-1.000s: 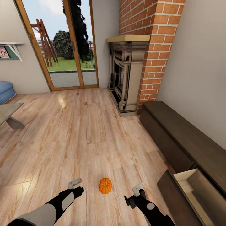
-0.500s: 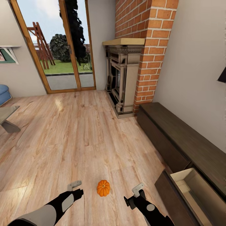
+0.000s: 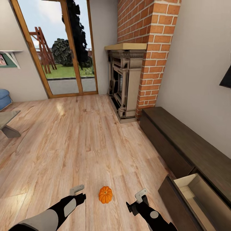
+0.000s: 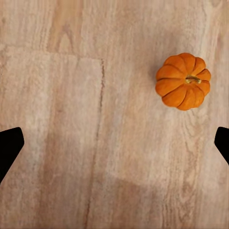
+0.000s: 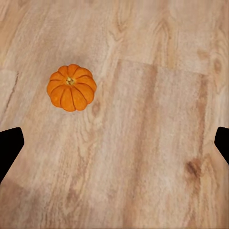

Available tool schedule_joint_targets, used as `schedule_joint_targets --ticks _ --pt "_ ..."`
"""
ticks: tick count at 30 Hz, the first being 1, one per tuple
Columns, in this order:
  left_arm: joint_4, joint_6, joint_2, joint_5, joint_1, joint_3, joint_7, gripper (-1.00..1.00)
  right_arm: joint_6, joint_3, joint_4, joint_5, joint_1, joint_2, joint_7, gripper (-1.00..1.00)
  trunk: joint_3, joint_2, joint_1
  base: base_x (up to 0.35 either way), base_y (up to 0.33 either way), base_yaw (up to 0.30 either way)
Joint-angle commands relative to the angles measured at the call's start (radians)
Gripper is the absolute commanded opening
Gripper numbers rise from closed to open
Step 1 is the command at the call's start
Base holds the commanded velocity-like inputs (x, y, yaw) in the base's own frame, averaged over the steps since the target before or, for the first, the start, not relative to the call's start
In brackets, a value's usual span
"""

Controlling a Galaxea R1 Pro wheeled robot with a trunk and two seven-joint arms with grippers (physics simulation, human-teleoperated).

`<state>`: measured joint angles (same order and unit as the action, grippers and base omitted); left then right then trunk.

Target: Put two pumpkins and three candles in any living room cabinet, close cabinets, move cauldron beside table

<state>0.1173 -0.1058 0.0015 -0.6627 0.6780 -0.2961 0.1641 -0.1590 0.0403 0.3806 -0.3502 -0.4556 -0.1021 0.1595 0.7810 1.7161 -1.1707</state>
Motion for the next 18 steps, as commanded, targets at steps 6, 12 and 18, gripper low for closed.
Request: schedule_joint_targets --ticks 6,12,18 --pt "-0.11 0.019 -0.007 0.001 -0.004 0.0 -0.001 1.0 -0.004 0.001 -0.044 -0.001 0.0 -0.004 -0.002 1.0 -0.01 0.0 0.0 0.0 0.0 0.0" --pt "-0.148 0.023 -0.014 0.001 -0.013 0.0 -0.002 1.0 -0.081 0.0 -0.145 -0.001 0.0 -0.006 -0.042 1.0 -0.019 0.0 0.0 0.0 0.0 0.0" --pt "-0.151 0.024 -0.018 0.002 -0.019 0.0 -0.002 1.0 -0.107 0.0 -0.172 -0.002 0.0 -0.006 -0.059 1.0 -0.024 0.0 0.0 0.066 0.0 0.0"
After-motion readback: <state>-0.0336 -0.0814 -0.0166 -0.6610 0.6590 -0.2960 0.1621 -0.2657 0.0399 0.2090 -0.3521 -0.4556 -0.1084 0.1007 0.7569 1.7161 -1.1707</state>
